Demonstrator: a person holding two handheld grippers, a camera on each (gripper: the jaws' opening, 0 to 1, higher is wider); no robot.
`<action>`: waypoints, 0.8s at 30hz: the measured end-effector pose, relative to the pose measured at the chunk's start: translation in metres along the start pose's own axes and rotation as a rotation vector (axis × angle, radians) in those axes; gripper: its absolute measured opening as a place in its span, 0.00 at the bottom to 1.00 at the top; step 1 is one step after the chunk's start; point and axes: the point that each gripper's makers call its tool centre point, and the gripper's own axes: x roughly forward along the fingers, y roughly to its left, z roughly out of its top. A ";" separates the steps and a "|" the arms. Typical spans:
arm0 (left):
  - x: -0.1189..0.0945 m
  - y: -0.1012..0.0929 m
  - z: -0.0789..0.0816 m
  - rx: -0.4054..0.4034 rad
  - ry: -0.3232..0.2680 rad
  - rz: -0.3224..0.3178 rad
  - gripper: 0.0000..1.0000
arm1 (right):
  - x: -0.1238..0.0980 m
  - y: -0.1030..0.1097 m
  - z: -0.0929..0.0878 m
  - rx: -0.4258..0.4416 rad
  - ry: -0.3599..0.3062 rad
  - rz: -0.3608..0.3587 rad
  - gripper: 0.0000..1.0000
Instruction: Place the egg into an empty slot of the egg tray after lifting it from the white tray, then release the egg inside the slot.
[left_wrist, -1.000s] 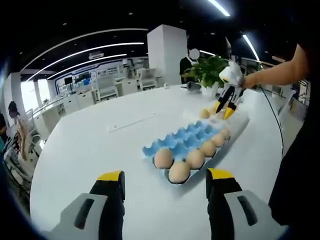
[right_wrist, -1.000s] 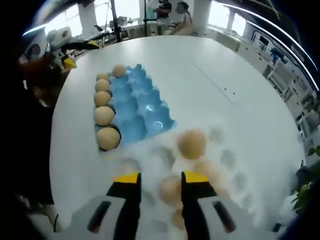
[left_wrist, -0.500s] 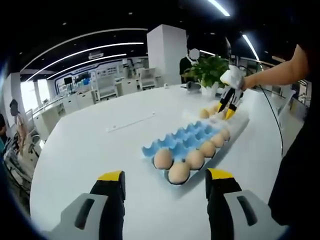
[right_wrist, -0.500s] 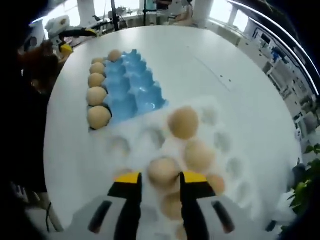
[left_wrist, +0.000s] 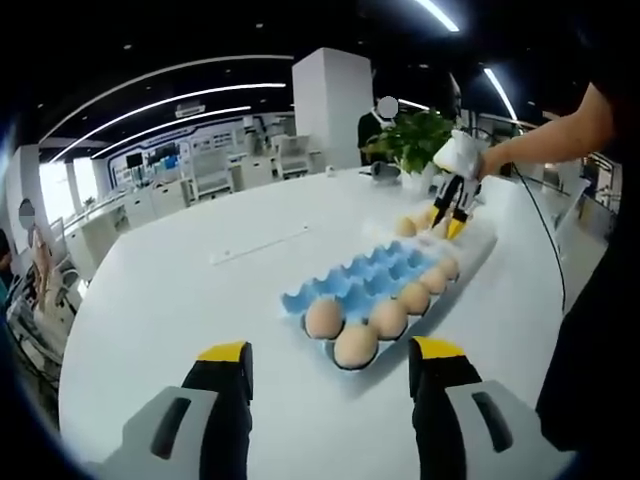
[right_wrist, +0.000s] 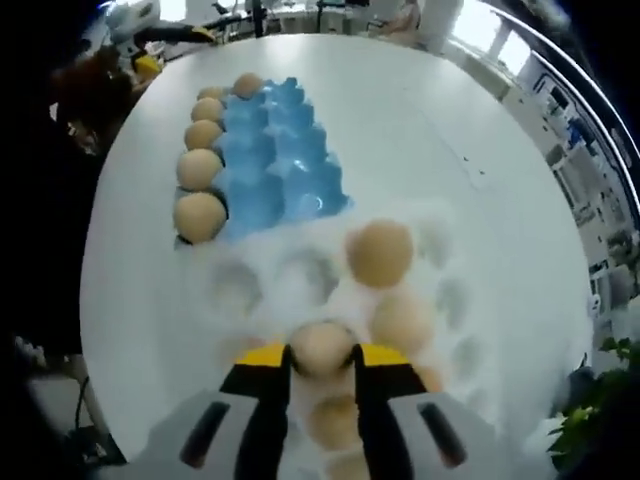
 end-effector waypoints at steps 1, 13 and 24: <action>0.000 -0.001 0.001 -0.001 -0.003 -0.002 0.64 | 0.000 0.000 -0.001 0.009 -0.003 0.012 0.26; -0.004 0.007 -0.001 -0.009 0.001 0.012 0.63 | -0.012 0.001 0.001 0.185 -0.110 0.035 0.24; -0.003 0.006 -0.001 -0.005 0.004 0.014 0.64 | -0.032 0.013 0.009 0.160 -0.113 0.037 0.24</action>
